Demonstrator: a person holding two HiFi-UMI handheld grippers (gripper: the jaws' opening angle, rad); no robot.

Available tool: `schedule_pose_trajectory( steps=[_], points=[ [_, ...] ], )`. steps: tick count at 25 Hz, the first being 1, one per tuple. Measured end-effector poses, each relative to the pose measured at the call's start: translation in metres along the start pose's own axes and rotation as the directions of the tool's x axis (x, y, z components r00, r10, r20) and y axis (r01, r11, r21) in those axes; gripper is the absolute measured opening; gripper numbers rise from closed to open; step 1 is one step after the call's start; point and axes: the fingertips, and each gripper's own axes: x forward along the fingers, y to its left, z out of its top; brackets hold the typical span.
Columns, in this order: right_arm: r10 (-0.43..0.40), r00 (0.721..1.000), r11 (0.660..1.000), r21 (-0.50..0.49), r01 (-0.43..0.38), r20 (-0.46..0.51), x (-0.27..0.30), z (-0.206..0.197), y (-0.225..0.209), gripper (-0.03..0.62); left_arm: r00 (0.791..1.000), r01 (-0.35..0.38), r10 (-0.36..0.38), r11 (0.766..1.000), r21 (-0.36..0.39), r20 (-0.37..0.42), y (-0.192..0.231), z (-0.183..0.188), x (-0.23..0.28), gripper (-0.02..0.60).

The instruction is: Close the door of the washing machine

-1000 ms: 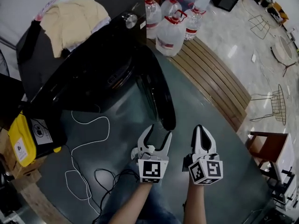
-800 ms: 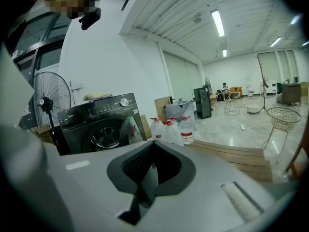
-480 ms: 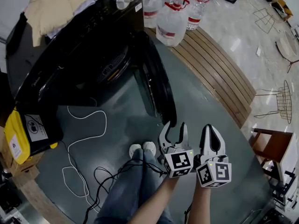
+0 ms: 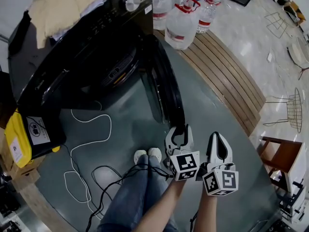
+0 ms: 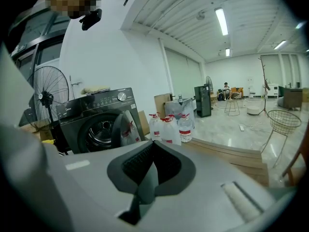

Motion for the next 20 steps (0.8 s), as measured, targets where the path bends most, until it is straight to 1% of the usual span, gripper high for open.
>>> schedule_pose_trajectory(
  steps=[5,10,13,15,17,20],
  points=[
    [0.022,1.000,1.000,-0.004,-0.022,-0.019,0.005,0.000,0.011,0.013,0.999,0.034,-0.034,0.999,0.001,-0.025,0.010,-0.004,-0.008,0.123],
    [0.081,0.996,0.997,-0.010,-0.081,-0.046,0.023,0.005,0.039,0.013,0.998,0.016,-0.015,1.000,0.015,-0.066,0.042,-0.009,-0.028,0.110],
    [0.137,0.988,0.990,-0.019,-0.138,-0.067,0.038,0.007,0.069,0.013,0.996,-0.022,0.022,1.000,0.004,-0.088,0.076,-0.013,-0.042,0.092],
    [0.182,0.980,0.983,-0.025,-0.184,-0.082,0.048,0.007,0.093,0.014,0.993,-0.056,0.056,0.998,0.010,-0.100,0.103,-0.015,-0.053,0.081],
    [0.227,0.969,0.972,-0.032,-0.231,-0.099,0.059,0.006,0.118,0.012,0.990,-0.086,0.088,0.996,0.019,-0.106,0.132,-0.017,-0.062,0.072],
    [0.295,0.948,0.953,-0.040,-0.301,-0.123,0.076,0.005,0.157,0.014,0.988,-0.116,0.116,0.993,0.012,-0.102,0.177,-0.015,-0.070,0.067]
  ],
)
